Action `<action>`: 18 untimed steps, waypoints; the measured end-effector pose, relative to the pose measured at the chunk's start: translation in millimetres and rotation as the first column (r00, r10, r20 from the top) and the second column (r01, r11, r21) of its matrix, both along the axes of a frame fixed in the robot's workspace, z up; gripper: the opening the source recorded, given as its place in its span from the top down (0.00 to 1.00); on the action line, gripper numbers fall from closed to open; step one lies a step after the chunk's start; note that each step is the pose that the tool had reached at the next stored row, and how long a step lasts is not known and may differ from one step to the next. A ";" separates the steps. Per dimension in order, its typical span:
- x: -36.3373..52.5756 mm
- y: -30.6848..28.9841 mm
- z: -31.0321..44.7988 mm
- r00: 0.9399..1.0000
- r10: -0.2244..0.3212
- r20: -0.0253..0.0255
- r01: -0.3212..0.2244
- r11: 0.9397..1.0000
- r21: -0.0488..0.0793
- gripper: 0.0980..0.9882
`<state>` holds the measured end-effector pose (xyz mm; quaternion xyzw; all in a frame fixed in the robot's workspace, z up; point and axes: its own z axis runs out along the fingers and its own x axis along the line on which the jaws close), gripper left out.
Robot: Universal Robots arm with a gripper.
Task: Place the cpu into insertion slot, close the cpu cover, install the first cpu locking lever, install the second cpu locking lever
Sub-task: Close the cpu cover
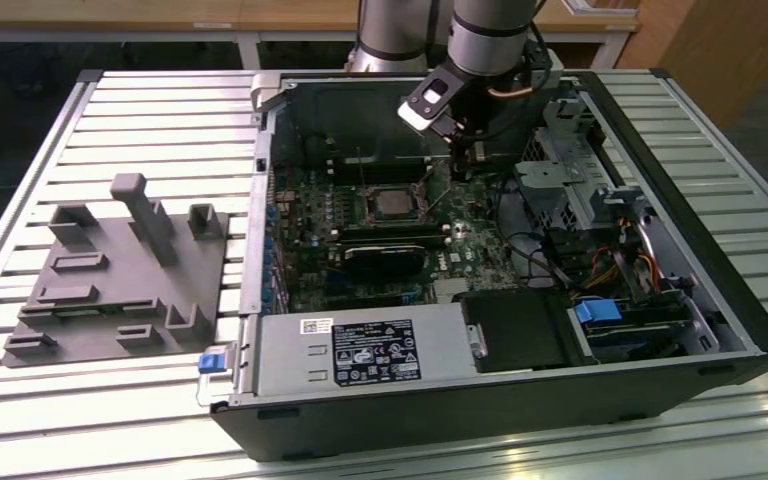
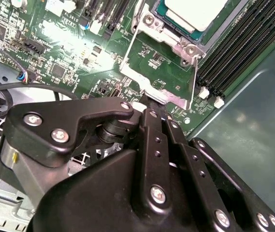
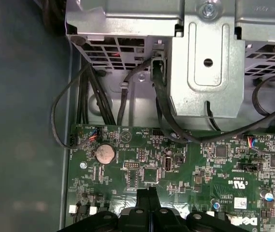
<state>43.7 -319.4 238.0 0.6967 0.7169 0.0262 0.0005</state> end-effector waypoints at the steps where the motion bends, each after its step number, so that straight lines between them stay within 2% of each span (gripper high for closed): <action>1: -0.6 0.0 0.0 1.000 0.000 0.000 0.000 1.000 0.000 0.99; 18: -9.6 0.0 -0.5 1.000 0.000 0.000 0.000 1.000 0.000 0.99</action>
